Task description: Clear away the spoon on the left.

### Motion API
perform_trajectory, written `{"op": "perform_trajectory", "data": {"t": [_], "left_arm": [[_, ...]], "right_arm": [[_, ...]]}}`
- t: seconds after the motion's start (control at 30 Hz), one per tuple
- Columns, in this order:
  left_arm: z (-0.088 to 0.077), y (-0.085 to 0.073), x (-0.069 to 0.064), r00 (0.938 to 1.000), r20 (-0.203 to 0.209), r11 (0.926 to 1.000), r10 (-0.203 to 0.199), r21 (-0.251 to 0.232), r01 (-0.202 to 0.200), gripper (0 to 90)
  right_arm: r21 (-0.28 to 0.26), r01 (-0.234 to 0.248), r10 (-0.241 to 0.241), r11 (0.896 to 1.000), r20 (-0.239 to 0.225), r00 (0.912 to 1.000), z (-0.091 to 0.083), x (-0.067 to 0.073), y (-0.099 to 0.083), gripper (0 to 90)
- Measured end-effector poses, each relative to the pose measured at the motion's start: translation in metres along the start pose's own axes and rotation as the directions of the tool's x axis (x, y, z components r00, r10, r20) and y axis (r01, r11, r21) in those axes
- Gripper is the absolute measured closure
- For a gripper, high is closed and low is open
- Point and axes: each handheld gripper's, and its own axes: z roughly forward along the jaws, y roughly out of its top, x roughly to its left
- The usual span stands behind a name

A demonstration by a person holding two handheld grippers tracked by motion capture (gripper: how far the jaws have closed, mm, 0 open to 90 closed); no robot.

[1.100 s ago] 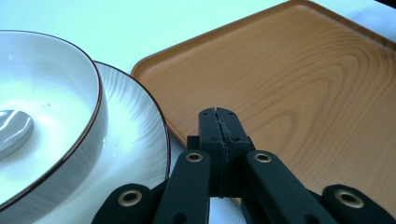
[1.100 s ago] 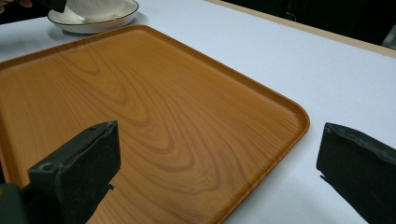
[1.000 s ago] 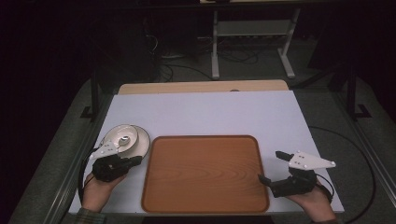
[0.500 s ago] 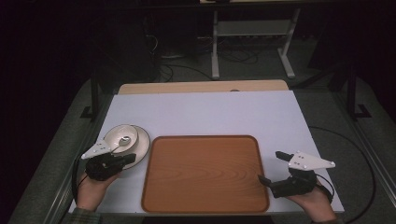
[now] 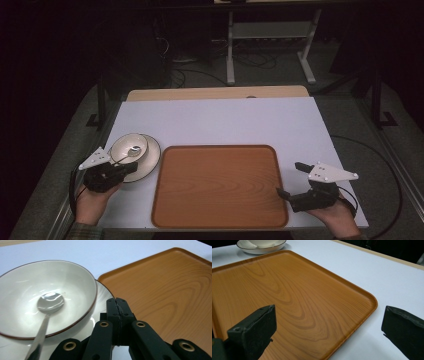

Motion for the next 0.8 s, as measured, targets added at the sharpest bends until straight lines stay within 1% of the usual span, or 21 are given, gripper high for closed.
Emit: {"op": "perform_trajectory", "data": {"t": [0.23, 0.3, 0.63, 0.8], "left_arm": [[-0.007, -0.002, 0.008, 0.9996, -0.021, 0.9998, -0.017, -0.009, 0.017, 89.9], [-0.008, -0.003, 0.009, 0.9996, -0.024, 0.9998, -0.016, -0.009, 0.015, 89.9], [-0.019, -0.007, 0.02, 0.9979, -0.05, 0.999, -0.042, -0.02, 0.041, 89.9], [-0.022, -0.008, 0.022, 0.9975, -0.057, 0.999, -0.042, -0.019, 0.041, 89.9]], "right_arm": [[0.0, 0.0, 0.0, 1.0, 0.0, 1.0, 0.0, 0.0, 0.0, 0.0], [0.0, 0.0, 0.0, 1.0, 0.0, 1.0, 0.0, 0.0, 0.0, 0.0], [-0.004, -0.002, 0.002, 1.0, -0.002, 1.0, 0.0, 0.0, 0.0, 0.0], [-0.006, -0.002, 0.002, 1.0, -0.001, 1.0, 0.0, 0.0, 0.0, 0.0]]}}
